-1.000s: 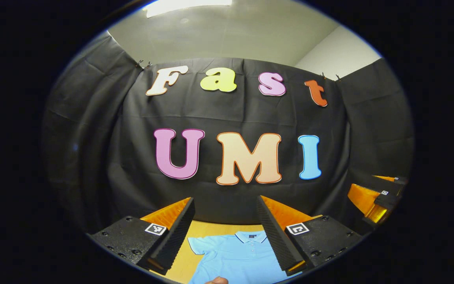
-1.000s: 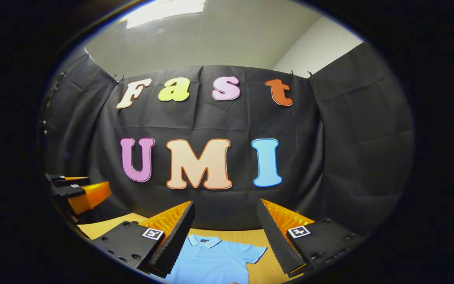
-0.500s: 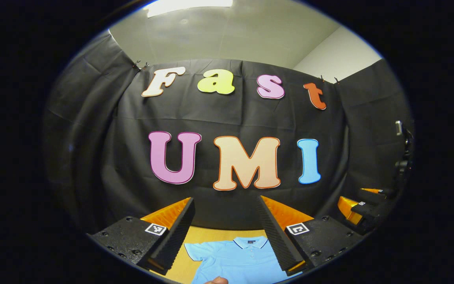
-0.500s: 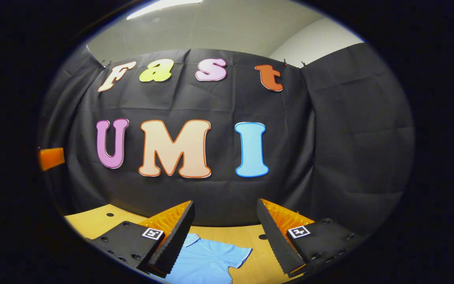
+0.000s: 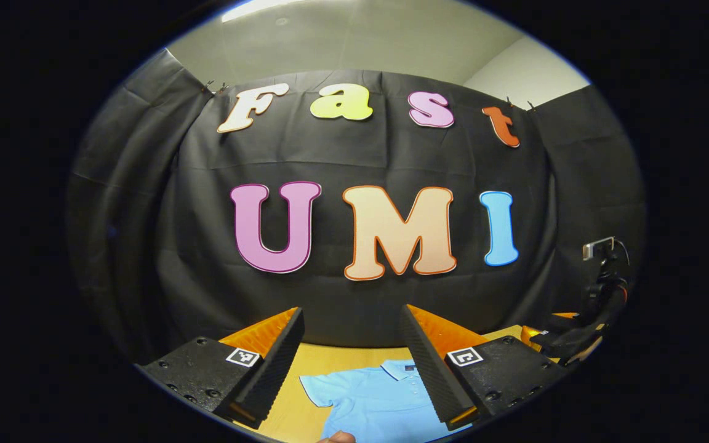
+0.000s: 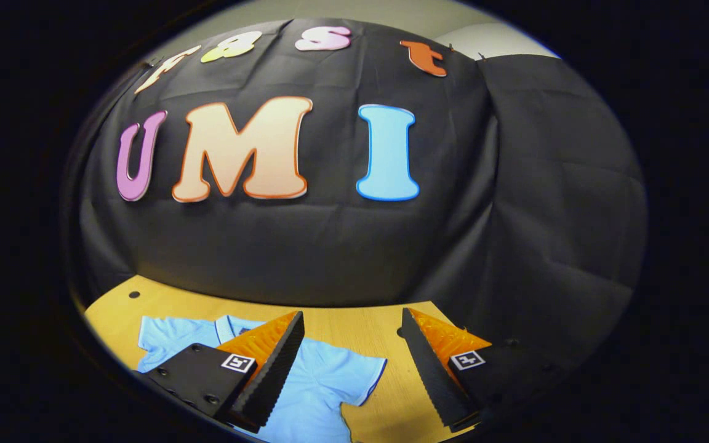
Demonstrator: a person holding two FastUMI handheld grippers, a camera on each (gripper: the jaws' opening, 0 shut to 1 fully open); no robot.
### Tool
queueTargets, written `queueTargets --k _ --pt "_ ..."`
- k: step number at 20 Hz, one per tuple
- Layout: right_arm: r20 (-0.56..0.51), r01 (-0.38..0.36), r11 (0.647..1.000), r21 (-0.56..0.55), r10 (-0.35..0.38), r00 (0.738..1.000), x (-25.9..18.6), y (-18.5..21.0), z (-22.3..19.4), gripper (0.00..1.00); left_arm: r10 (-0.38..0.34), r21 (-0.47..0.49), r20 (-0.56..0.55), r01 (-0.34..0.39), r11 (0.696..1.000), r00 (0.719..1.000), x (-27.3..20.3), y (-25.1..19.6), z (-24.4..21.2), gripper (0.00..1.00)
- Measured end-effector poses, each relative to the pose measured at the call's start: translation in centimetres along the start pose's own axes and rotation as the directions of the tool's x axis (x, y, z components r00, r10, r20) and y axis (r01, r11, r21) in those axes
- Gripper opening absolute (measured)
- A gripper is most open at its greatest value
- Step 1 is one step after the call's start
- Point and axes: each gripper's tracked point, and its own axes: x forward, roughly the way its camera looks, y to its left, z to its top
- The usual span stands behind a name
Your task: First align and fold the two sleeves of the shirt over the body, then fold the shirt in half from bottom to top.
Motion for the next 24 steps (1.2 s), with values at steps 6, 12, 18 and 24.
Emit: queueTargets --k 6,12,18,24 --pt "-0.162 0.041 0.999 -0.029 -0.045 0.986 4.9 -1.2 -6.9 1.00 0.019 0.029 -0.034 -0.018 0.999 0.999 2.1 1.4 -1.4 0.94" --pt "-0.315 0.055 0.997 -0.046 -0.067 0.947 7.8 -1.8 -13.7 1.00 0.029 0.045 -0.069 -0.026 0.999 0.997 3.4 2.3 -2.8 0.94" --pt "-0.486 0.083 0.996 0.007 -0.070 0.871 9.1 -1.9 -20.2 1.00 0.038 0.028 -0.103 -0.035 0.999 0.994 3.9 2.7 -4.0 0.94" --pt "-0.546 0.083 0.994 0.071 -0.031 0.838 9.2 -1.0 -21.9 1.00 0.055 0.007 -0.124 -0.054 0.999 0.991 3.9 3.3 -4.9 0.94"
